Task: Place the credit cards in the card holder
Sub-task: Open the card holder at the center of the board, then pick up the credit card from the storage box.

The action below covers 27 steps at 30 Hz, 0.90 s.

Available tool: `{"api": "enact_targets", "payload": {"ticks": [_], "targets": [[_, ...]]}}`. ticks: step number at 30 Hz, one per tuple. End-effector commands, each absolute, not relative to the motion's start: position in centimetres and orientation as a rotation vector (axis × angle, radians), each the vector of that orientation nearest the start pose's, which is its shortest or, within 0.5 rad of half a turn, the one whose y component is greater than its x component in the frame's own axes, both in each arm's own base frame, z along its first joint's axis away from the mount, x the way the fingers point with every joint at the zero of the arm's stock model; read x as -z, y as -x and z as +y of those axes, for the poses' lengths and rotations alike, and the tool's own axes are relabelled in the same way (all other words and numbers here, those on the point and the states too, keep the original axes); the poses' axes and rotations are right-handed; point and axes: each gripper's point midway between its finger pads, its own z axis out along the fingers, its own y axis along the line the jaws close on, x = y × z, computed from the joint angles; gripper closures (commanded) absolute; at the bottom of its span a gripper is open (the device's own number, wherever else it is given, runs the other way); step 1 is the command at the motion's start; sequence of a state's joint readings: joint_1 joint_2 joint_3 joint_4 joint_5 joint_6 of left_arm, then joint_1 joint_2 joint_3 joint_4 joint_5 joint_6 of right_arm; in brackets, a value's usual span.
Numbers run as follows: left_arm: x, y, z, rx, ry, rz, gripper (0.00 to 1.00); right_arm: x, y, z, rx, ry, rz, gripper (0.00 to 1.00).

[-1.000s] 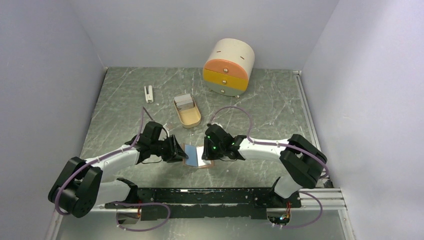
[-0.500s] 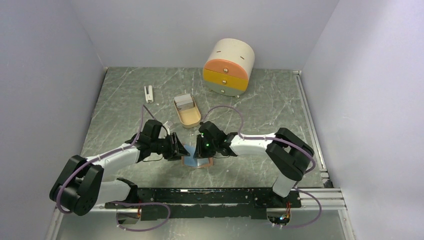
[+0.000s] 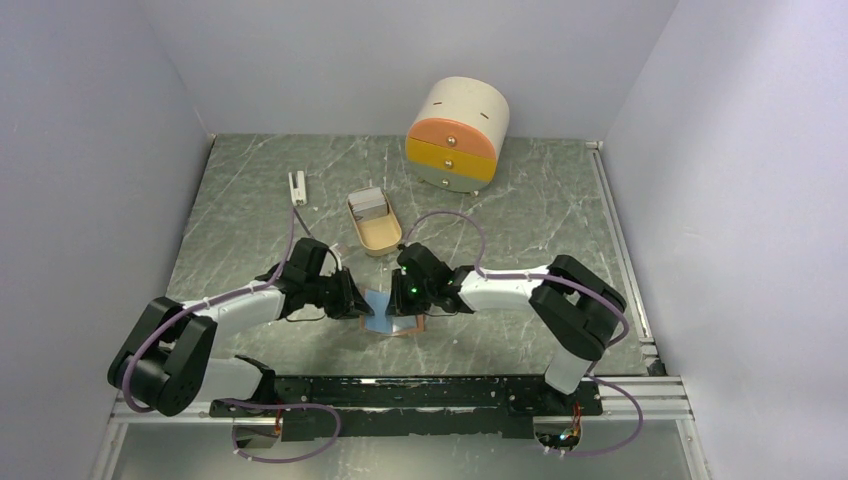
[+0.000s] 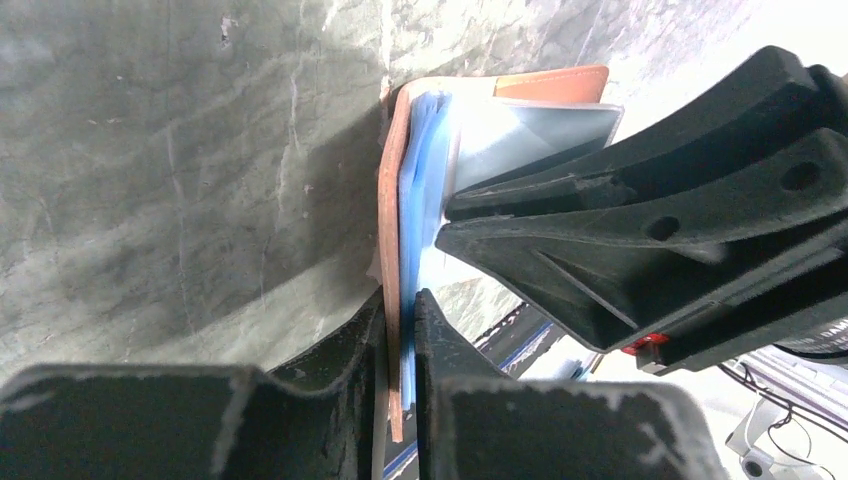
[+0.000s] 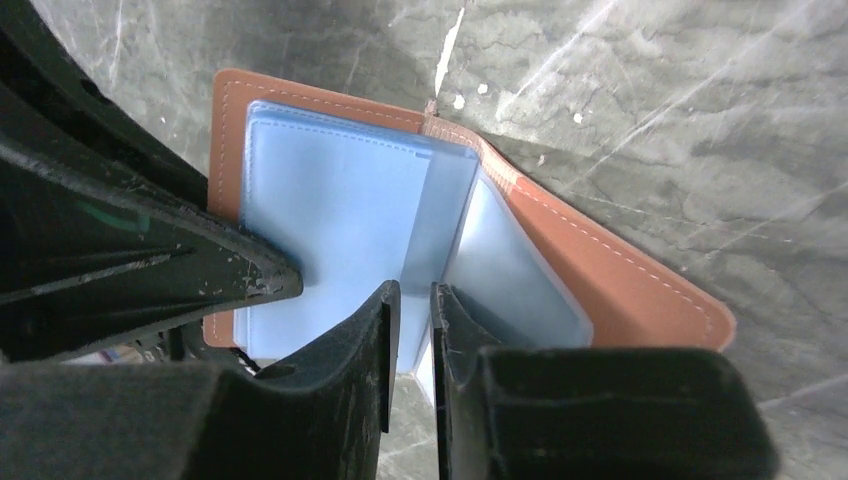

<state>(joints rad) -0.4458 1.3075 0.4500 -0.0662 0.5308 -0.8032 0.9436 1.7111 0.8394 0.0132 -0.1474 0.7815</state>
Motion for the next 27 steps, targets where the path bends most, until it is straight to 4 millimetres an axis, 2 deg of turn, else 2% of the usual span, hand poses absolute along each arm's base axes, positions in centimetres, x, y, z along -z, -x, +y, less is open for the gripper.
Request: {"api": "enact_targets", "payload": {"ticks": [1, 7, 8, 10, 14, 18, 21, 23, 27], "targets": [[-4.6, -19.3, -21.7, 1.128, 0.19, 2.667, 0.86, -5.3, -21.0, 35.4, -0.836, 0.383, 2.496, 0.77], [-5.3, -19.0, -21.5, 1.126, 0.207, 2.661, 0.85, -10.8, -24.9, 36.2, -0.754, 0.563, 2.251, 0.75], [-5.2, -18.8, -21.3, 1.11, 0.222, 2.678, 0.85, -12.5, -26.1, 36.6, -0.744, 0.585, 2.186, 0.75], [-5.2, -18.7, -21.0, 1.087, 0.233, 2.695, 0.86, -14.5, -27.6, 37.2, -0.747, 0.669, 2.076, 0.74], [-5.8, -18.5, -20.6, 1.052, 0.23, 2.71, 0.86, -17.1, -31.0, 37.8, -0.728, 0.815, 1.905, 0.71], [-6.9, -18.5, -20.4, 1.034, 0.223, 2.701, 0.85, -17.6, -34.8, 37.7, -0.738, 0.933, 1.85, 0.76], [-7.4, -18.3, -20.4, 1.041, 0.214, 2.701, 0.85, -17.0, -37.9, 37.3, -0.708, 0.962, 1.816, 0.63], [-7.2, -18.1, -20.2, 1.03, 0.224, 2.708, 0.85, -16.2, -39.4, 37.4, -0.642, 1.051, 1.762, 0.56], [-6.8, -17.4, -19.9, 1.024, 0.249, 2.724, 0.85, -15.6, -40.7, 38.0, -0.545, 1.225, 1.613, 0.47]]}}
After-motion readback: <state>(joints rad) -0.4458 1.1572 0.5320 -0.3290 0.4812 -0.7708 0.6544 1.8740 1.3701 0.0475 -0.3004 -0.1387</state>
